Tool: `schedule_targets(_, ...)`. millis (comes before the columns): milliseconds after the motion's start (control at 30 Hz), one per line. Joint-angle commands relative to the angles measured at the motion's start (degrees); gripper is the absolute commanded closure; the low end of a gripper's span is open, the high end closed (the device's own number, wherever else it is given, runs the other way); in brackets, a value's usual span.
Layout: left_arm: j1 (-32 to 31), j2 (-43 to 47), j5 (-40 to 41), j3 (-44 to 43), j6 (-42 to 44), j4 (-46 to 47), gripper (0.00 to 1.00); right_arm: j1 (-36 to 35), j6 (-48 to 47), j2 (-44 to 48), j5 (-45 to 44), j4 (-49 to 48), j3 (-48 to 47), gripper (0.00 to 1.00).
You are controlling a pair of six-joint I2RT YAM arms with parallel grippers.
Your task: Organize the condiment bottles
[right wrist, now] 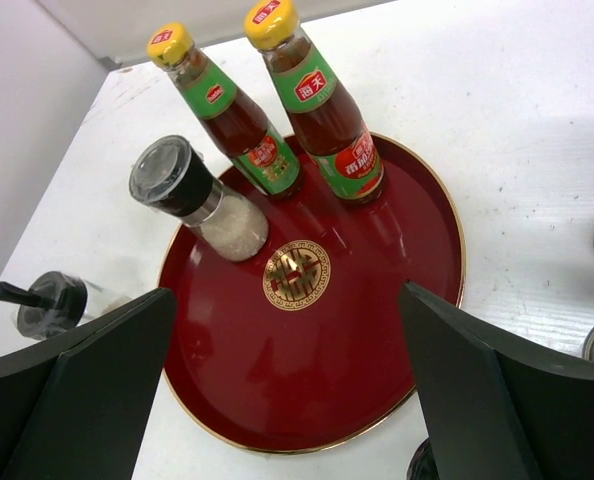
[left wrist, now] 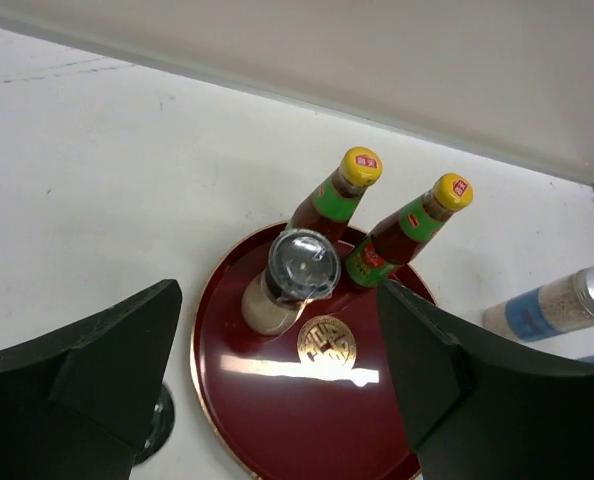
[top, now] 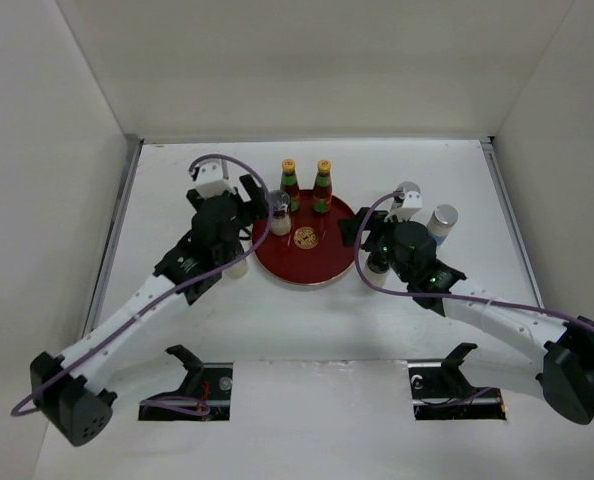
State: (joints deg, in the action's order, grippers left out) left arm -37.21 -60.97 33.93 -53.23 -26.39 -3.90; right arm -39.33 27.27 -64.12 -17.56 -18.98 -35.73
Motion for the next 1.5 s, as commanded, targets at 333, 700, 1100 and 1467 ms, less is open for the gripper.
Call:
schedule_targets(333,-0.36,3.94,1.4,10.08,-7.62,-18.16,0.2,0.26,0.68,1.36,0.6,-3.87,-0.05,0.0)
schedule_targets(700,4.12,-2.75,2.45,13.24,-7.36,-10.96,0.22,0.35,0.68,-0.22,0.6,-3.96,-0.22,0.0)
schedule_targets(1100,4.57,-2.41,1.05,12.37,-5.87,-8.93,0.63,0.53,0.68,-1.19,0.86,-3.96,-0.57,0.0)
schedule_targets(1467,-5.89,-3.0,4.92,1.29,-4.9,-8.94,0.66,0.53,0.68,-1.1,0.86,-3.96,-0.49,0.0)
